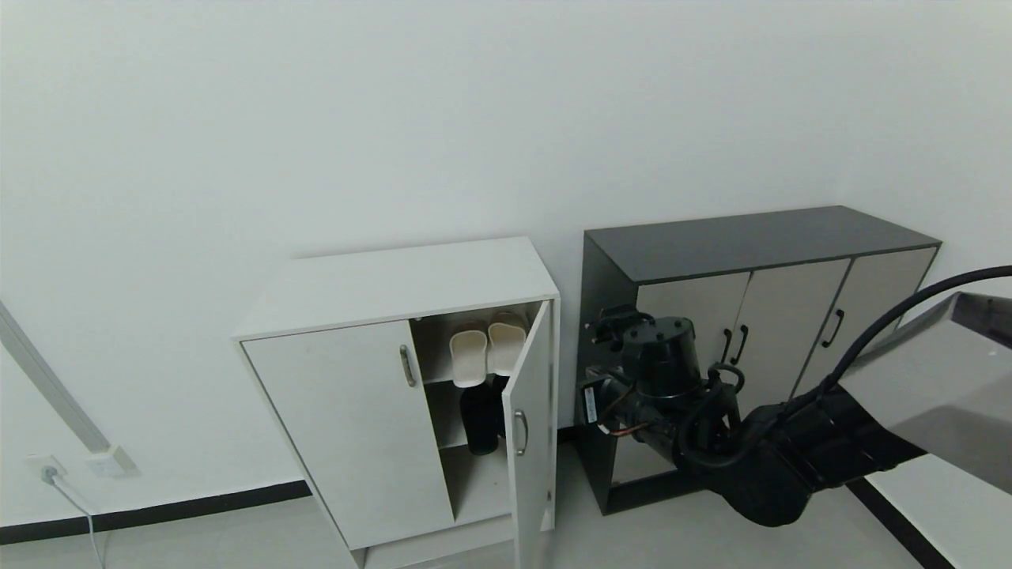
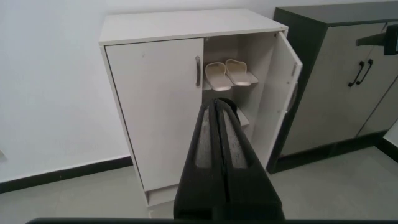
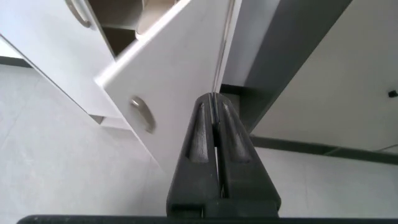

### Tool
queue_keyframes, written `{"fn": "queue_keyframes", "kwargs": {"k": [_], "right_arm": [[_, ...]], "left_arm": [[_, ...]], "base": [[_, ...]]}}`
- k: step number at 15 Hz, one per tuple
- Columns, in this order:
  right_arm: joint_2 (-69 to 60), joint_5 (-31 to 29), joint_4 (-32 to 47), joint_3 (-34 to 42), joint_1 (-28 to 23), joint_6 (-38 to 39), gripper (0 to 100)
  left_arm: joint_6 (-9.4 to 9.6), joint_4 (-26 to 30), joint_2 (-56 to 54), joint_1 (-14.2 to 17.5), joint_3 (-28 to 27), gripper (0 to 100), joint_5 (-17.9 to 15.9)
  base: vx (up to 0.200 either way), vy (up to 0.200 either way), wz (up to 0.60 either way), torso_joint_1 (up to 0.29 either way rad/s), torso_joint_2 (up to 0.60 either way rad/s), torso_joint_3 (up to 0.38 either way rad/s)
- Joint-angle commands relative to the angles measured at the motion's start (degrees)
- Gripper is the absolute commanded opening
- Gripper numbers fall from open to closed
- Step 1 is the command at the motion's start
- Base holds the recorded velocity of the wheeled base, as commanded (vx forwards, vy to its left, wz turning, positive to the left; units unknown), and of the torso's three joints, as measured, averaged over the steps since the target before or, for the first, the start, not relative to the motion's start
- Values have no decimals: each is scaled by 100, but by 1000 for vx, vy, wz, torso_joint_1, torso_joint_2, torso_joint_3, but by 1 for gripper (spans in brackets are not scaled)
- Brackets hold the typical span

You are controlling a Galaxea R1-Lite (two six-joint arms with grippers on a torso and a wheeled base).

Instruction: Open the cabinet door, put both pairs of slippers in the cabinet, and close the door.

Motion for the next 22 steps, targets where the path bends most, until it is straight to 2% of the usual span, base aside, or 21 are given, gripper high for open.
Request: {"fn": "queue_keyframes", "kwargs": {"k": [1,11,16,22], "right_arm": [[-70,-5,-22,81,44,-14,0],[-62,65,-356,318,193,-216,0],[-44,171,-373,345,211,-207,0],[-27,522,-786,925,35,-225,0]], "left_arm": [[-2,2,7,1,1,0,0],[7,2,7,1,1,0,0],[-2,2,7,1,1,0,0],[-2,2,7,1,1,0,0]], "base": [[0,0,0,0,0,0],[0,0,0,0,0,0],[0,0,480,2,2,3],[0,0,0,0,0,0]]}}
